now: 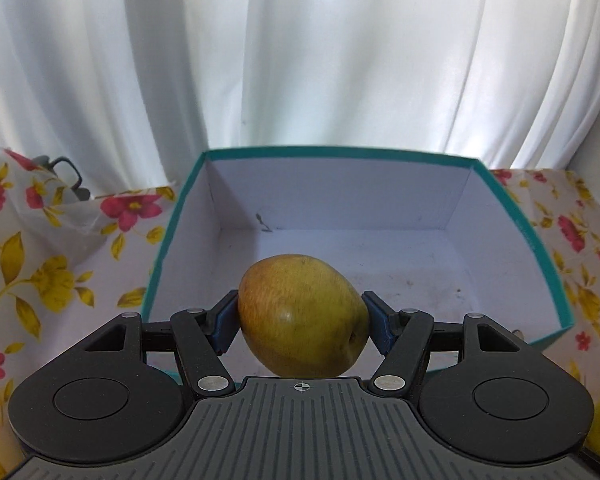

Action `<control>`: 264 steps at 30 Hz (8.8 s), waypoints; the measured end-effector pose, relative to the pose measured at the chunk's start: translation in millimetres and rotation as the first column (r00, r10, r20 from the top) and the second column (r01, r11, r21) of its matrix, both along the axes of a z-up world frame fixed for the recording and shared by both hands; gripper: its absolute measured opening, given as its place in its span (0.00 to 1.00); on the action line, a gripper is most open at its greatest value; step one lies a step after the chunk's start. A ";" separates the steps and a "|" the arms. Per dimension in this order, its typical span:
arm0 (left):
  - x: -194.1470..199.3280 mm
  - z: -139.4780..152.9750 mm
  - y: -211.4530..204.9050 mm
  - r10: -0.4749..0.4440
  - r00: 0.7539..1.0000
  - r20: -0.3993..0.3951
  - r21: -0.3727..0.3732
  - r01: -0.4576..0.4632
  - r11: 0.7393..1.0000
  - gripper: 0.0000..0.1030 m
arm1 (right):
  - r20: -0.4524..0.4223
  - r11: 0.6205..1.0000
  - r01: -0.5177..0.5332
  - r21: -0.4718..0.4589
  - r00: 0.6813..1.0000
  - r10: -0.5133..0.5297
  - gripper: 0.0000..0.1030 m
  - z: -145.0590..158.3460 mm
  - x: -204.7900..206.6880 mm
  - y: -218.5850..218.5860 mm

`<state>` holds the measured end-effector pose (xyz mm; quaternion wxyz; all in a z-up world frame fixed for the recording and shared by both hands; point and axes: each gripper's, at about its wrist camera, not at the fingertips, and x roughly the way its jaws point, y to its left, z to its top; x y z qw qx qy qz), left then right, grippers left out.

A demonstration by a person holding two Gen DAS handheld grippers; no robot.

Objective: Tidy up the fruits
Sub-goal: 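Drop the pear into the teal box with the left while the right carries its fruit over, then lower the speckled yellow fruit into the teal box and open the right gripper, then grasp the red apple with the left gripper while the right moves back toward the fruits, then grasp the brown kiwi with the right gripper, then drop the red apple into the teal box with the left while the right carries the kiwi over, then lower the brown kiwi into the teal box and open the right gripper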

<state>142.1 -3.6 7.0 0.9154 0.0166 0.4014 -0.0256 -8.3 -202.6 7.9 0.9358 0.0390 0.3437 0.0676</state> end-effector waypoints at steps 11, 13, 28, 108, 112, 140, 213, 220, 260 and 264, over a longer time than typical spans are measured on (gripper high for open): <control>17.6 -35.1 -13.7 0.011 0.998 -0.063 0.078 -0.006 0.997 0.67 | 0.020 0.999 0.039 0.010 0.999 -0.039 0.62 6.5 -3.1 -9.3; 18.4 -38.6 -15.4 0.020 0.997 -0.074 0.083 -0.014 0.996 0.67 | 0.024 0.999 0.040 0.013 0.999 -0.040 0.62 7.7 -2.7 -9.1; 10.4 -20.2 -5.2 0.045 0.998 -0.052 0.046 -0.042 0.998 0.75 | 0.054 1.000 0.018 0.012 0.998 -0.019 0.62 17.1 9.4 -3.5; -131.4 -17.0 73.7 0.056 0.993 -0.102 -0.061 -0.062 0.996 0.88 | 0.292 0.989 -0.094 -0.114 0.948 0.123 1.00 45.5 68.4 42.0; -152.7 -21.2 60.6 -0.055 0.993 -0.108 -0.094 0.045 0.995 0.89 | 0.435 0.989 -0.041 -0.139 0.895 0.098 1.00 42.4 2.4 41.4; -206.0 -69.4 -2.0 -0.384 0.908 -0.168 -0.167 0.358 0.919 0.76 | 0.242 0.990 0.017 -0.141 0.970 0.017 1.00 19.3 -87.2 15.7; -40.0 49.5 6.6 -0.003 0.998 0.065 -0.028 0.005 1.000 0.75 | 0.101 0.999 -0.026 -0.046 0.994 0.030 0.43 40.0 20.1 11.3; -23.4 32.8 8.4 0.023 0.999 0.029 -0.016 -0.023 1.000 0.75 | 0.105 0.999 -0.012 -0.039 0.994 0.016 0.43 39.4 33.7 9.6; -23.9 36.7 35.3 0.126 0.992 0.014 -0.061 -0.125 0.990 0.92 | 0.097 0.999 -0.022 -0.045 0.995 0.027 0.43 39.7 43.4 18.1; -58.5 47.5 40.3 0.125 0.991 0.045 -0.067 -0.122 0.990 0.92 | 0.110 0.998 -0.029 -0.049 0.993 0.035 0.43 43.4 40.9 20.6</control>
